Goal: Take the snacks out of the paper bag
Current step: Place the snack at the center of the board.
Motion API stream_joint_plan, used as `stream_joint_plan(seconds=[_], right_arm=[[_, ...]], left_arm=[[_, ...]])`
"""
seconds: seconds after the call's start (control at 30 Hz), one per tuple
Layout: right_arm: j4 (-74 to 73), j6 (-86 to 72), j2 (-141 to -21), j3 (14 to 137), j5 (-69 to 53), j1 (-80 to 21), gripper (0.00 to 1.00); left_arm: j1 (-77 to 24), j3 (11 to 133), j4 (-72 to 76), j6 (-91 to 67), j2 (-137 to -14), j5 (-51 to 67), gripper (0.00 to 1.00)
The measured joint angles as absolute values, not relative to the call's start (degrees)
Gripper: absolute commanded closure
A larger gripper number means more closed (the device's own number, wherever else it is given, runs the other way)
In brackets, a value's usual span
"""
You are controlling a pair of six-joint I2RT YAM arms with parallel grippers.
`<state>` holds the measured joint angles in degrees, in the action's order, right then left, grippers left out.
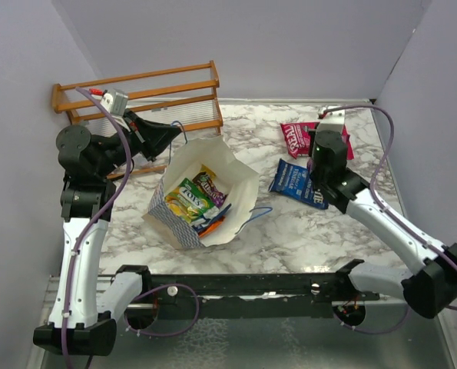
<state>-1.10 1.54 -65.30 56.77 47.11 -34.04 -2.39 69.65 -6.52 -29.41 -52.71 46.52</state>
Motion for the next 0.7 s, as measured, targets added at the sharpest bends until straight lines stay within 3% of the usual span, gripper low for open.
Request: stream_joint_plan(seconds=[0.3,0.47,0.7], right_arm=[[-8.1,-16.5,-81.8,49.5,32.8,-15.2,0.89],[-9.1,-19.4,-87.1,49.5,31.7,-13.7,0.88],[-8.1,-19.9,-89.4,50.0,29.1,-13.2,0.62]], left_arm=[[-3.1,70.3,-6.7,-29.4,-53.3,46.5,1.0],[-3.1,70.8,-6.3,-29.9,-53.7,46.4,1.0],[-3.1,70.8,-4.3,-31.7,-54.8,46.4,1.0]])
